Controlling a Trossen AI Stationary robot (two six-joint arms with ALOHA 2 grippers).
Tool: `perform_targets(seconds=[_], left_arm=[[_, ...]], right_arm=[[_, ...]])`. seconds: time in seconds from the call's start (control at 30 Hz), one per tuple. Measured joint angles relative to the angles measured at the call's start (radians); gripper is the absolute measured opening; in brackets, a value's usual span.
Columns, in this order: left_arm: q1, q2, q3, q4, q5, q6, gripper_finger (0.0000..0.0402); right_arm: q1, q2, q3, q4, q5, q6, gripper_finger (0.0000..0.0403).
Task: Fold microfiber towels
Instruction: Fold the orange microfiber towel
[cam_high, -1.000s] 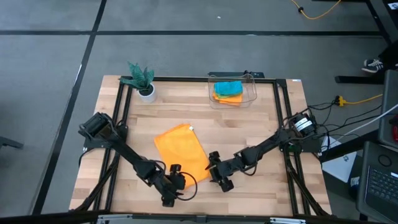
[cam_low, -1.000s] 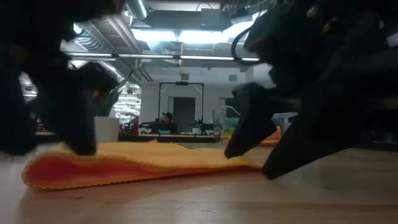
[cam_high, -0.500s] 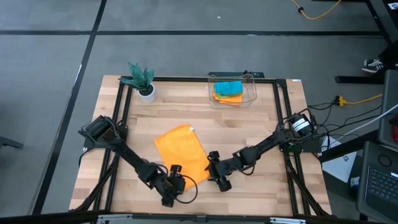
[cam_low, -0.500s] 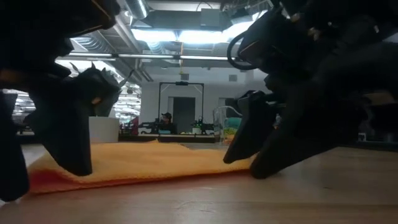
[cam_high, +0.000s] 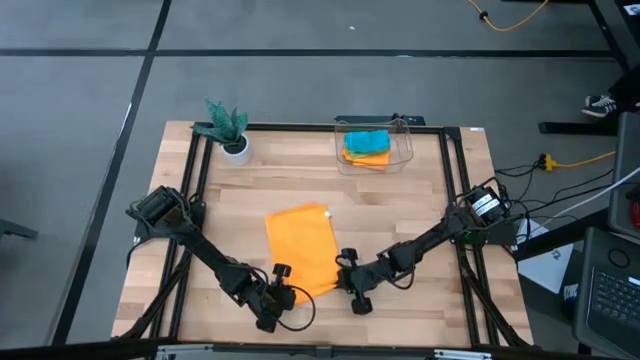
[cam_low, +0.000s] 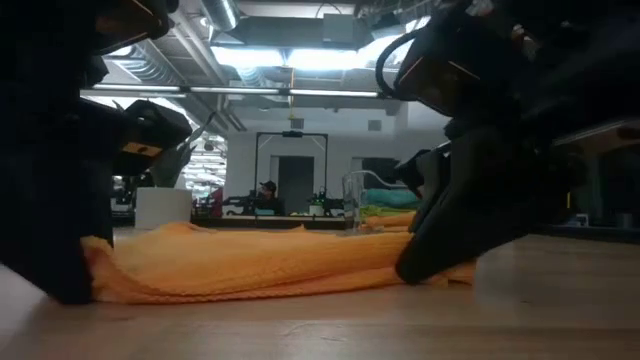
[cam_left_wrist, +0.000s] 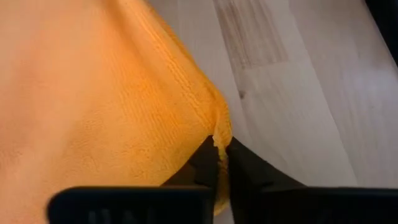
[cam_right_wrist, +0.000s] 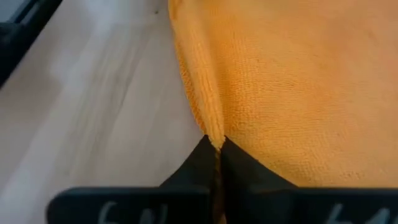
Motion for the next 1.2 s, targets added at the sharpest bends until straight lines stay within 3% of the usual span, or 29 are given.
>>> perform_targets(seconds=[0.37, 0.6, 0.8, 1.0, 1.2], left_arm=[[-0.003, -0.031, 0.035, -0.005, 0.032, 0.001, 0.0000], [-0.039, -0.089, 0.088, 0.002, 0.076, -0.018, 0.0000], [-0.074, -0.103, 0.156, -0.027, 0.075, -0.024, 0.0000], [-0.101, -0.112, 0.308, -0.247, 0.013, 0.002, 0.0000], [-0.106, -0.113, 0.414, -0.498, -0.044, 0.002, 0.0000]], right_arm=[[0.058, 0.003, 0.051, -0.039, -0.022, 0.144, 0.0005], [0.107, 0.000, 0.284, -0.408, -0.002, 0.179, 0.0004], [0.159, -0.003, 0.477, -0.670, 0.158, 0.195, 0.0004], [0.194, -0.003, 0.586, -0.779, 0.289, 0.144, 0.0004], [0.195, -0.004, 0.600, -0.812, 0.383, 0.098, 0.0004]])
